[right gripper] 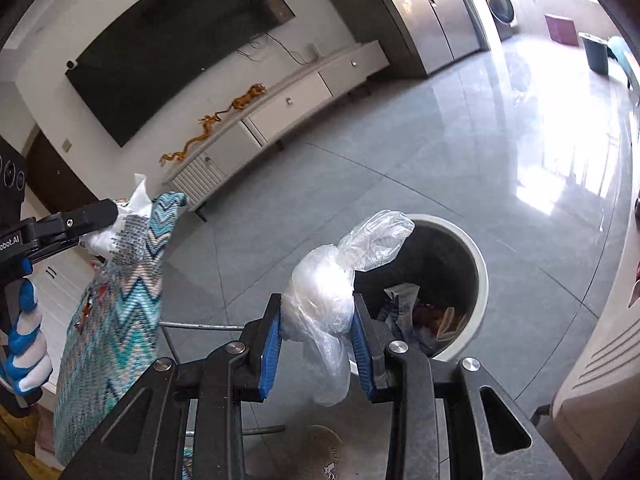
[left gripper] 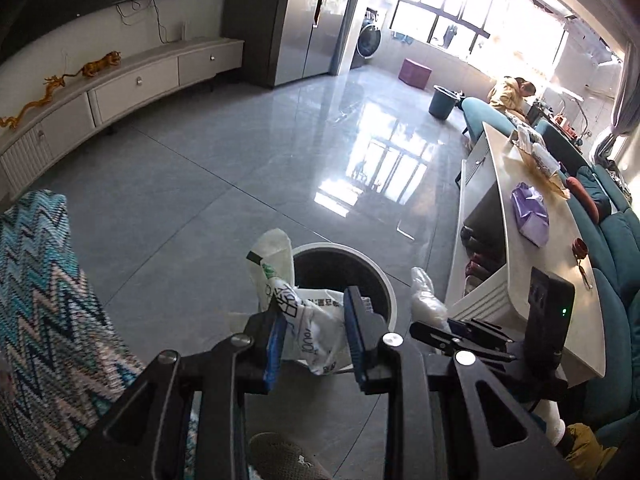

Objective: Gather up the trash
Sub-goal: 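Carry both bags over the bin and open both tools to drop them, then move both open tools back over the blanket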

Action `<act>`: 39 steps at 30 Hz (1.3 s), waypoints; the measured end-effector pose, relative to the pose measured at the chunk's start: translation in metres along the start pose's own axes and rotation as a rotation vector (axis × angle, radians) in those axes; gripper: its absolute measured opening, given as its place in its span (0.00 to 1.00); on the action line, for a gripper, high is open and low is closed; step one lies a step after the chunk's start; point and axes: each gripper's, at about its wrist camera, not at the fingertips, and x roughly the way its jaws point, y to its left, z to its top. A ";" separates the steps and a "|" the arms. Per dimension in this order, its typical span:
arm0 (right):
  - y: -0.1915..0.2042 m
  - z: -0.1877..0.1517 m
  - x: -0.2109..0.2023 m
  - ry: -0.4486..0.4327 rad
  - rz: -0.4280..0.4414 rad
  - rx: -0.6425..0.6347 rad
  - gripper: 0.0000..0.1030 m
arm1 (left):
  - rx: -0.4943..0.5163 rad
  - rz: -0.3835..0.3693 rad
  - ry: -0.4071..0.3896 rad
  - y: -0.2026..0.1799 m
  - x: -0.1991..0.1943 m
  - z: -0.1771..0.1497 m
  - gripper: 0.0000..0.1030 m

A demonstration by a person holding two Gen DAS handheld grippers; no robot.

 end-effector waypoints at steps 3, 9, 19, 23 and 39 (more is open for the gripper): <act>-0.015 0.004 0.019 0.031 -0.009 0.021 0.30 | -0.012 0.000 0.038 -0.003 0.035 0.012 0.26; -0.031 0.014 0.054 0.078 -0.044 0.025 0.31 | -0.041 0.009 0.087 -0.005 0.089 0.032 0.29; -0.046 0.008 0.081 0.136 -0.148 -0.003 0.53 | -0.154 -0.056 0.114 0.011 0.126 0.039 0.49; -0.047 0.004 0.079 0.132 -0.161 0.012 0.57 | -0.158 -0.085 0.120 0.012 0.122 0.037 0.49; 0.027 0.019 0.008 -0.018 -0.101 -0.027 0.62 | -0.130 0.050 -0.128 0.030 -0.018 0.014 0.49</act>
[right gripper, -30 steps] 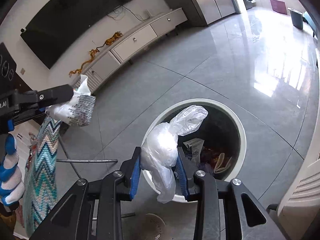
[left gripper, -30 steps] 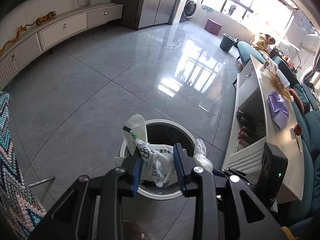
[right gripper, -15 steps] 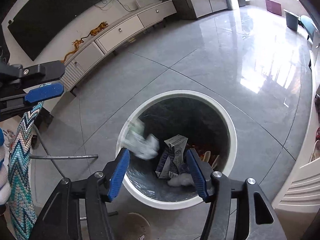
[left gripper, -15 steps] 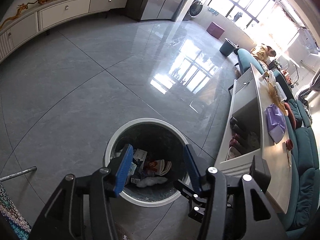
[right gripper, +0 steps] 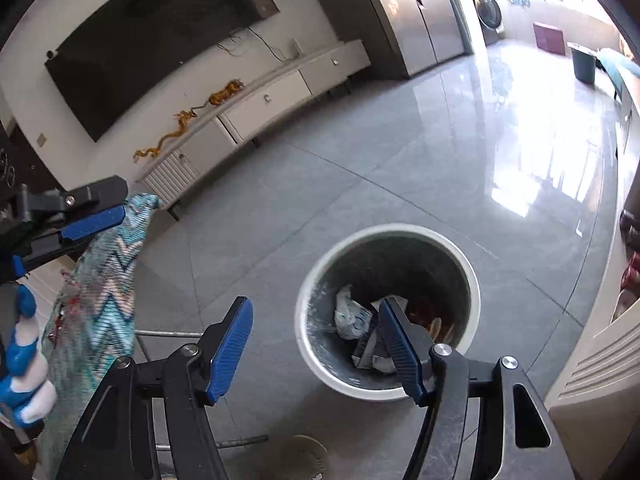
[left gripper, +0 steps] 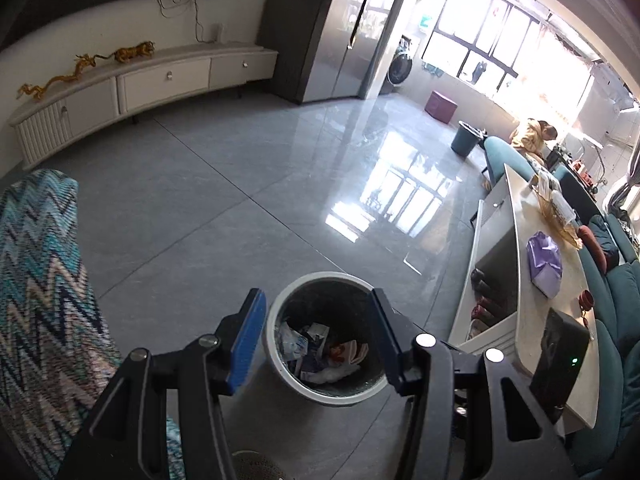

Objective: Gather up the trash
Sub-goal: 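Move both open tools back over the blanket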

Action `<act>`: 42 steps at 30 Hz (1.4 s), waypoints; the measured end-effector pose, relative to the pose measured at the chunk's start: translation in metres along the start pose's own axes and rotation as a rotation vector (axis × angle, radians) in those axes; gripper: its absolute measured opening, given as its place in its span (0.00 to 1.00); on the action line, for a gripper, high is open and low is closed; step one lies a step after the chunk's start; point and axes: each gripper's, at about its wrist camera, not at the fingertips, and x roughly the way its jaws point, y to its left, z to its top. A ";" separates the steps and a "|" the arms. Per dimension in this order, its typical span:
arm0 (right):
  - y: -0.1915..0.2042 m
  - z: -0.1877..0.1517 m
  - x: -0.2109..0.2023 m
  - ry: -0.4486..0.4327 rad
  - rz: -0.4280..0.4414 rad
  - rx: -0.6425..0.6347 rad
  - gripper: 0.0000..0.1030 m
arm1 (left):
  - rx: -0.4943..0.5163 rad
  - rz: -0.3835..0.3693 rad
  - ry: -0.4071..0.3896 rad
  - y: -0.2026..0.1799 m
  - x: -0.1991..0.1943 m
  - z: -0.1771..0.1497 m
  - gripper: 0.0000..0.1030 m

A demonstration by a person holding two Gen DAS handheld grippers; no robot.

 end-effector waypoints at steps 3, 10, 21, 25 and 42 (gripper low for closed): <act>0.027 0.004 -0.023 -0.049 0.024 -0.038 0.62 | 0.012 0.058 -0.069 0.011 -0.039 -0.006 0.49; 0.092 0.004 -0.066 -0.144 0.068 -0.127 0.62 | 0.032 0.205 -0.185 0.040 -0.133 -0.029 0.49; 0.185 -0.007 -0.093 -0.197 0.169 -0.248 0.64 | -0.079 0.435 -0.370 0.103 -0.259 -0.078 0.60; 0.214 -0.013 -0.100 -0.212 0.204 -0.286 0.65 | -0.087 0.476 -0.410 0.117 -0.287 -0.093 0.60; 0.312 -0.041 -0.095 -0.170 0.229 -0.459 0.67 | -0.213 0.512 -0.482 0.181 -0.351 -0.153 0.61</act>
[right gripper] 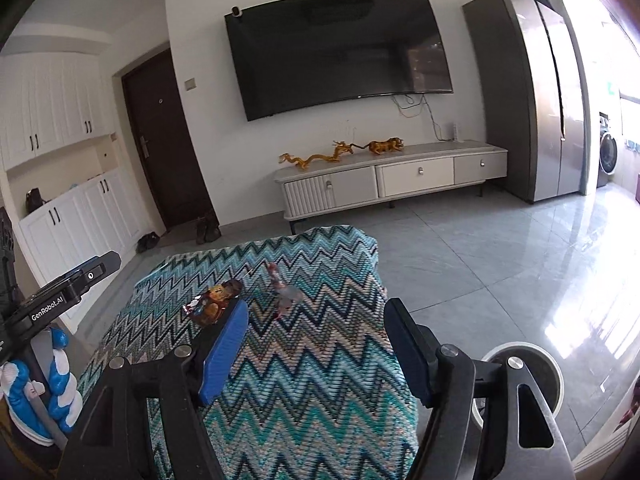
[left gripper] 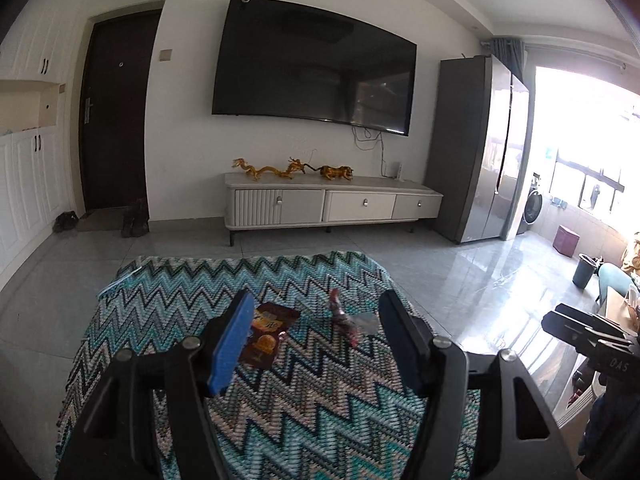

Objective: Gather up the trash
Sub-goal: 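Move both open tools back over the blanket, then grasp the red-capped plastic bottle with the right tool while the left tool grasps the brown snack bag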

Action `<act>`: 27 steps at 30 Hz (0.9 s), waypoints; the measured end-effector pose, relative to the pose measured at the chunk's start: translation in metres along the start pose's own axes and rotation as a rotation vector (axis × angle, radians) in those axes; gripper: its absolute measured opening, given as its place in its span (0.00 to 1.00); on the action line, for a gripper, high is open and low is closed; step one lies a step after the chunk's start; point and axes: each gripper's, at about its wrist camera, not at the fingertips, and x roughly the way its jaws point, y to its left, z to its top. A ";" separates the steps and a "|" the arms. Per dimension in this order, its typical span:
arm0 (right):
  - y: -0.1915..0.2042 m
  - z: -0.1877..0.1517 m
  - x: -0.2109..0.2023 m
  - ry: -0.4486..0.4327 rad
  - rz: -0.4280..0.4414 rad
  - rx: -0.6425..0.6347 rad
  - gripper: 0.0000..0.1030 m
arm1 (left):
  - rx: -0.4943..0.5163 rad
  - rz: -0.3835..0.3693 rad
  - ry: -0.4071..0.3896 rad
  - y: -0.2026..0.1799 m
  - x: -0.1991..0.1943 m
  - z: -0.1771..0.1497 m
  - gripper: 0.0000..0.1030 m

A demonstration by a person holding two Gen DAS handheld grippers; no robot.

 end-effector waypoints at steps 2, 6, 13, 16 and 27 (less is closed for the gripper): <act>0.008 0.000 0.004 0.009 0.008 -0.017 0.67 | -0.022 0.013 0.010 0.016 0.000 -0.004 0.61; 0.021 0.001 0.018 0.033 0.032 -0.033 0.67 | -0.075 0.066 0.037 0.055 0.003 -0.009 0.61; 0.032 0.001 0.048 0.088 0.064 -0.071 0.67 | -0.140 0.155 0.119 0.118 0.024 -0.025 0.65; 0.033 0.001 0.064 0.112 0.078 -0.080 0.67 | -0.128 0.167 0.158 0.128 0.040 -0.032 0.67; 0.027 0.001 0.143 0.221 0.127 -0.118 0.67 | 0.017 0.034 0.326 0.098 0.134 -0.050 0.71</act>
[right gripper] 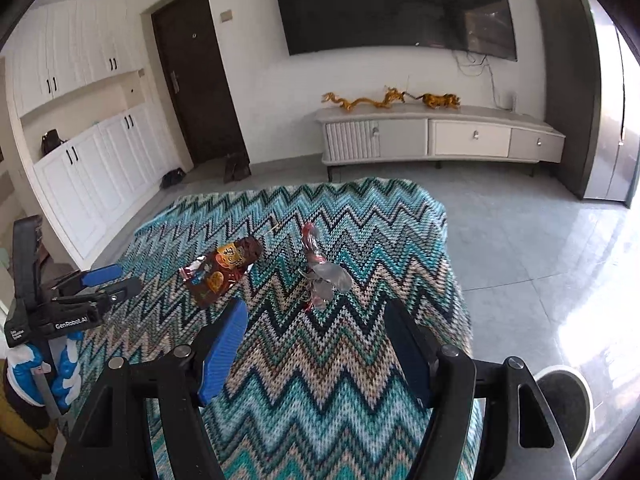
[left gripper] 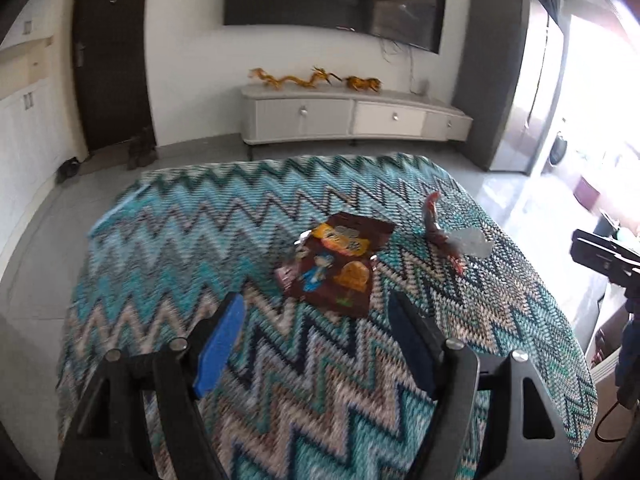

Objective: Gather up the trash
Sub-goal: 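Grasp the red-capped plastic bottle with the right tool while the left tool grasps the brown snack bag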

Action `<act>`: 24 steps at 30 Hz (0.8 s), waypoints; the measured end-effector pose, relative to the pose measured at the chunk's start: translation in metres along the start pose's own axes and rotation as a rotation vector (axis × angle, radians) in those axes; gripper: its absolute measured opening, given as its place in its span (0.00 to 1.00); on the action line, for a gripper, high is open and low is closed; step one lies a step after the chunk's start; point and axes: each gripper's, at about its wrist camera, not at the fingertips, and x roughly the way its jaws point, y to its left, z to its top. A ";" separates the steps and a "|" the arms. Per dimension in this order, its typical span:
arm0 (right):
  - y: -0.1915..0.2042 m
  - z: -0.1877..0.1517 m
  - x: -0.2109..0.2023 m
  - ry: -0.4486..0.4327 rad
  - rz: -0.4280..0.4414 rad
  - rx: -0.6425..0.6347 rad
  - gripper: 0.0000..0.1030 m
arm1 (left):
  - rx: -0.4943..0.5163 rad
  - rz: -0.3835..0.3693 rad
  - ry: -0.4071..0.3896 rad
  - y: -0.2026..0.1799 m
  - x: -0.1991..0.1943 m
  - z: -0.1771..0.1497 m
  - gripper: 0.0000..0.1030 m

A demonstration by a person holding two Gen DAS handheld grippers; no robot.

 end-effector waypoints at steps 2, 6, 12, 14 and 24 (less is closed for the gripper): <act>-0.004 0.004 0.016 0.016 0.014 -0.001 0.67 | 0.028 -0.009 0.013 -0.006 0.018 0.008 0.71; -0.007 0.013 0.044 0.040 0.038 -0.014 0.67 | 0.104 -0.019 0.031 -0.019 0.049 0.019 0.74; -0.004 0.026 0.086 0.072 0.068 -0.048 0.67 | 0.174 -0.035 0.085 -0.028 0.090 0.022 0.74; -0.003 0.028 0.100 0.086 0.081 -0.054 0.67 | 0.173 -0.035 0.102 -0.026 0.100 0.022 0.74; -0.006 0.022 0.148 0.152 0.100 -0.042 0.66 | 0.093 -0.065 0.155 -0.013 0.125 0.021 0.70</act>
